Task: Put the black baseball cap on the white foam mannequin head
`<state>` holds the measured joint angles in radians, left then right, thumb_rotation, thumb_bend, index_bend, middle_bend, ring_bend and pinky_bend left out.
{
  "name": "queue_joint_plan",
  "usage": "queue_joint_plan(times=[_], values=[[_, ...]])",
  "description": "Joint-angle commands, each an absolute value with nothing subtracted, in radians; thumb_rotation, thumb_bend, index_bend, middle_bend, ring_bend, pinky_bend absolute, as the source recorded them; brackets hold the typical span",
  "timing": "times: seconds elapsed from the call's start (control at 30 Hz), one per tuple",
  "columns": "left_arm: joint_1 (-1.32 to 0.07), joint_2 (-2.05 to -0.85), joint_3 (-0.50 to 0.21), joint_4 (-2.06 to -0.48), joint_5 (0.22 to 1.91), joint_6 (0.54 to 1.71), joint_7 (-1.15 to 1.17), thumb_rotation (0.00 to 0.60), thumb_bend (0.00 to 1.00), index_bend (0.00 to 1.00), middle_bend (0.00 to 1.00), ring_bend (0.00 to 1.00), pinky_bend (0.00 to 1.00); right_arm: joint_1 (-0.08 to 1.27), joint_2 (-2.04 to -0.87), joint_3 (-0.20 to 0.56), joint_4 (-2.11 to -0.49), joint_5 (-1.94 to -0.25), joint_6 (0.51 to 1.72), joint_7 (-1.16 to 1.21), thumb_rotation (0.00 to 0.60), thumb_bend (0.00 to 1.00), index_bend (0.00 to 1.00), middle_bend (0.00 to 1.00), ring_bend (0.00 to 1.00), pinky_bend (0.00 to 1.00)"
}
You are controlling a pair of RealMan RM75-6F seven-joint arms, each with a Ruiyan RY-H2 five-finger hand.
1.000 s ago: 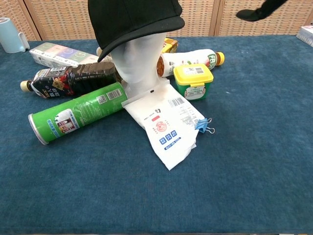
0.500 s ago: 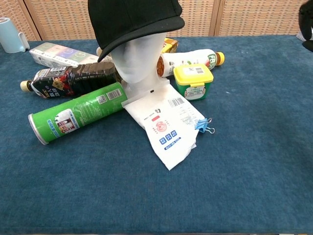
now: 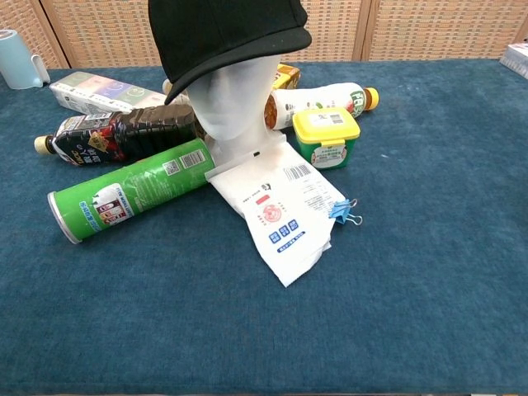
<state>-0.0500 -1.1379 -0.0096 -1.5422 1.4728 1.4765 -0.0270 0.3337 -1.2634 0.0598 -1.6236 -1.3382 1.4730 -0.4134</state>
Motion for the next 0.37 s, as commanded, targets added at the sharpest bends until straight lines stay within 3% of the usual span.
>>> queue_joint_plan(times=[0.03, 0.37], values=[[-0.041, -1.148, -0.007, -1.545, 1.483, 1.494, -0.019, 0.6, 0.32, 0.53, 0.44, 0.36, 0.39, 0.292, -1.258, 0.048, -1.6, -1.338, 1.501, -0.384, 0.6, 0.48, 0.73, 0.78, 0.88, 0.94], [-0.042, -1.153, 0.0, -1.547, 1.507, 1.496, -0.01, 0.6, 0.32, 0.53, 0.44, 0.36, 0.39, 0.212, -1.263, 0.044, -1.562, -1.318, 1.527, -0.335, 0.6, 0.48, 0.73, 0.78, 0.88, 0.94]])
